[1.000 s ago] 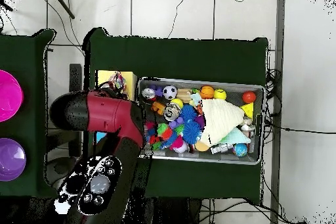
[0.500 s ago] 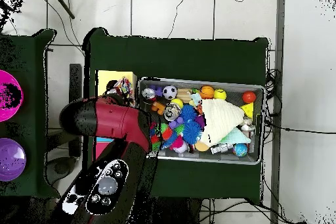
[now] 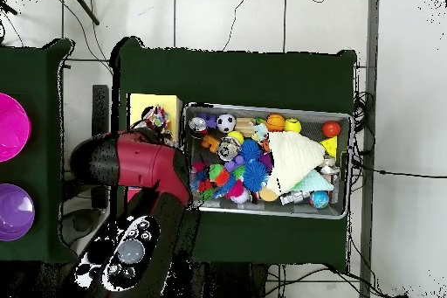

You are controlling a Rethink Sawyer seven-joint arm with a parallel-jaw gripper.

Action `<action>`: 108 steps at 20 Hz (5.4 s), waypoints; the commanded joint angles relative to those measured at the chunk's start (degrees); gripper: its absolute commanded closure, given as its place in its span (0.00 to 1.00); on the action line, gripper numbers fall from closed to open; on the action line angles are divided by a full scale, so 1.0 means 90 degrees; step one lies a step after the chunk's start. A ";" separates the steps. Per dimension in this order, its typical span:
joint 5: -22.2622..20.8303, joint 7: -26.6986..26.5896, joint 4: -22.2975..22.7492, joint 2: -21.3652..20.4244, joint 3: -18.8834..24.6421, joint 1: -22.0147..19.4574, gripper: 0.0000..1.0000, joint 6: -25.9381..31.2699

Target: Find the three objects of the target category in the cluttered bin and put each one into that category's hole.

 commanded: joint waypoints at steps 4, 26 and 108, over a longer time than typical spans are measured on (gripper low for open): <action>0.0003 0.0852 0.0359 -0.0182 0.0432 0.0173 1.00 0.0690; 0.0169 0.1116 -0.0141 0.0275 0.0463 0.0220 1.00 0.0554; 0.0281 0.0705 -0.0063 0.0032 0.0098 0.0209 1.00 0.0701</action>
